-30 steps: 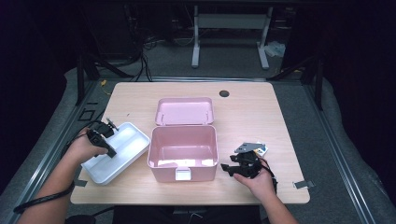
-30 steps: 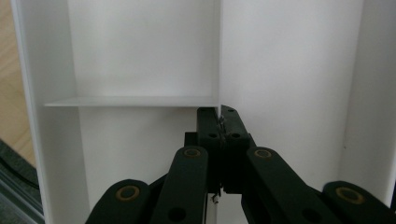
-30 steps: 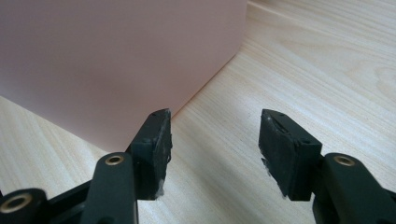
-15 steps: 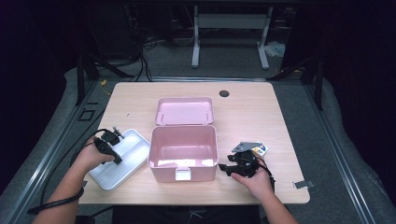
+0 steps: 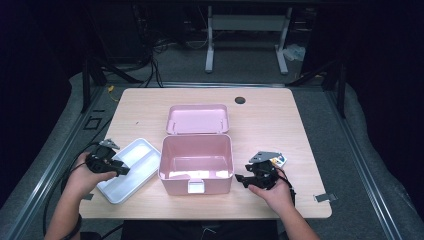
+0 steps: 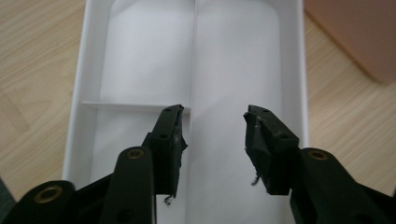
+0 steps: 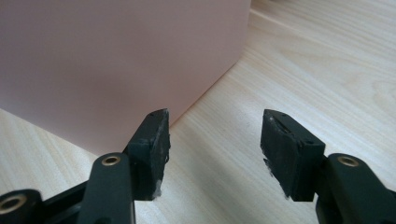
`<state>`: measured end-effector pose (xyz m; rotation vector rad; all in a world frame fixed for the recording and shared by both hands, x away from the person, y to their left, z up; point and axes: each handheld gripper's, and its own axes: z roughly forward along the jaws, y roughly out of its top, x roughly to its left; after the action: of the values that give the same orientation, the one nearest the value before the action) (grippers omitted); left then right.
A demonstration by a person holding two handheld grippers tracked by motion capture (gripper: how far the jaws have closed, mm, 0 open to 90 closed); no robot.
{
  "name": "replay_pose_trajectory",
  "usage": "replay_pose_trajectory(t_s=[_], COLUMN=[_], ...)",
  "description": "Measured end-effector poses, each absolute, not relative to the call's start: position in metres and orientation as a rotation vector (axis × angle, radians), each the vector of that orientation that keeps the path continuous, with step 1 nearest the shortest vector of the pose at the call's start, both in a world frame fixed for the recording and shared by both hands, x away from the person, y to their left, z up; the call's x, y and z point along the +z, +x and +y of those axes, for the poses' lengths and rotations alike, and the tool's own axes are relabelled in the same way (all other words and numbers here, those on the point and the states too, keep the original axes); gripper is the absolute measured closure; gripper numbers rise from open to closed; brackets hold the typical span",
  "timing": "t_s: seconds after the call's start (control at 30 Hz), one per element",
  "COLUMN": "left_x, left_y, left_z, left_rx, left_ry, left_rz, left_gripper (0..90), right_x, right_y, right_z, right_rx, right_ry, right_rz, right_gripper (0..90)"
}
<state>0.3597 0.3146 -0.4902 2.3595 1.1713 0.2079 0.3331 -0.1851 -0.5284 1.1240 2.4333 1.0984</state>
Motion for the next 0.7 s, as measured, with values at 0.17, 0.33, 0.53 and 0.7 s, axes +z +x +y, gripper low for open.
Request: replay_pose_trajectory(t_s=[0.17,0.33,0.53,0.7], left_x=[-0.493,-0.495,-0.497,-0.495], left_y=[0.354,0.352,0.351,0.351], left_z=[0.309,0.307,0.307,0.306], left_rx=[0.191,0.140,0.086,0.106], left_ry=[2.381,2.383,2.364,2.366], left_rz=[1.181,1.183,1.194,1.209], left_gripper=[46.3,45.1,41.9,41.8], right_x=[-0.520,-0.510,-0.487,-0.475], right_y=[0.333,0.338,0.350,0.361], right_z=[-0.184,-0.188,-0.192,-0.195], right_rx=[1.019,1.019,0.918,0.834], right_ry=[1.106,1.077,1.044,1.031], right_rz=[2.424,2.460,2.517,2.560], right_gripper=[38.7,39.9,40.8,39.6])
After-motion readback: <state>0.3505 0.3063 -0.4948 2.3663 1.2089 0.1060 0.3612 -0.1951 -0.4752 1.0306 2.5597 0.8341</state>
